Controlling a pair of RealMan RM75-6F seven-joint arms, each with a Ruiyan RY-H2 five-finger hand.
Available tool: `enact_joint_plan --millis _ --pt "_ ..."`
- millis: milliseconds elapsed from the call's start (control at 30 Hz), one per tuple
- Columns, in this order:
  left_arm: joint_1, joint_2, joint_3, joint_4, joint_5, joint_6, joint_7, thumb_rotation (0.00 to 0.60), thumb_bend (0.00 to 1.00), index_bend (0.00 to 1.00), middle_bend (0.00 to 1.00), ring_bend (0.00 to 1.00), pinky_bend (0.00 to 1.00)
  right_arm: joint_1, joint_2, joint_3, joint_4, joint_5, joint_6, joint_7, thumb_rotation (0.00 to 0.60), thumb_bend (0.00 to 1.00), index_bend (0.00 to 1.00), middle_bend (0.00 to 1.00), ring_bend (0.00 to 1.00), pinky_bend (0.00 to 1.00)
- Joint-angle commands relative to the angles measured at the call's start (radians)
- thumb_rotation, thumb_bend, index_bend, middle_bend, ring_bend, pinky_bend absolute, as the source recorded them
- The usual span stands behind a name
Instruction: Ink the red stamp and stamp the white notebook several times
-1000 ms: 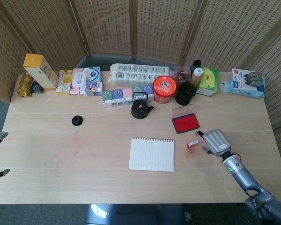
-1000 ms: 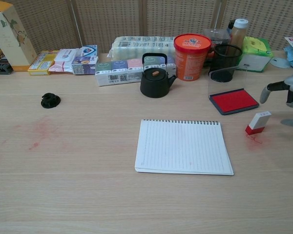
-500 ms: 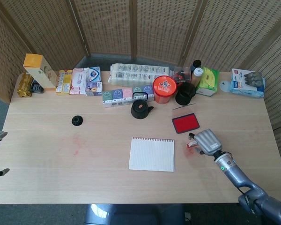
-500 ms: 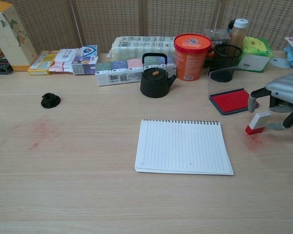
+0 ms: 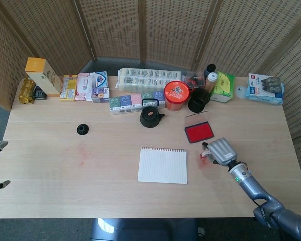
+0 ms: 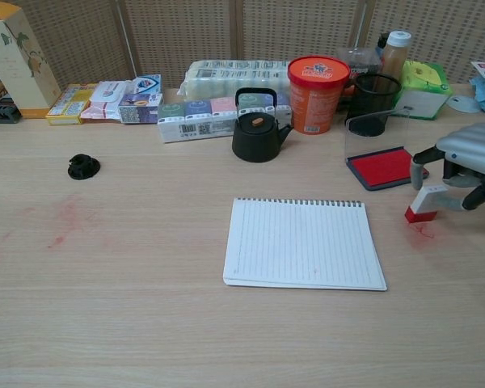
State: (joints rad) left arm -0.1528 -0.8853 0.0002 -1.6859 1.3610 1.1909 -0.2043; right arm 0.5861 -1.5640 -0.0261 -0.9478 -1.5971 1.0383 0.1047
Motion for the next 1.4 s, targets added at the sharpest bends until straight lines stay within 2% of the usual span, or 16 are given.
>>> enact_joint_plan --millis 33,1033,1400 --pt "-0.001 0.000 0.000 -0.001 -0.002 -0.002 0.002 0.600 0.00 0.00 0.00 0.00 0.00 0.002 0.000 0.000 -0.006 0.000 -0.001 0.001 0.600 0.42 0.43 1.00 1.00 1.00" --pt "0.000 0.004 0.000 0.001 0.003 0.000 -0.014 0.600 0.00 0.00 0.00 0.00 0.00 0.012 -0.026 0.000 -0.001 0.020 -0.034 -0.008 0.600 0.46 0.52 1.00 1.00 1.00" --pt "0.000 0.004 0.001 0.002 0.004 -0.002 -0.016 0.600 0.00 0.00 0.00 0.00 0.00 0.013 -0.040 0.000 0.013 0.026 -0.040 -0.001 0.600 0.54 0.54 1.00 1.00 1.00"
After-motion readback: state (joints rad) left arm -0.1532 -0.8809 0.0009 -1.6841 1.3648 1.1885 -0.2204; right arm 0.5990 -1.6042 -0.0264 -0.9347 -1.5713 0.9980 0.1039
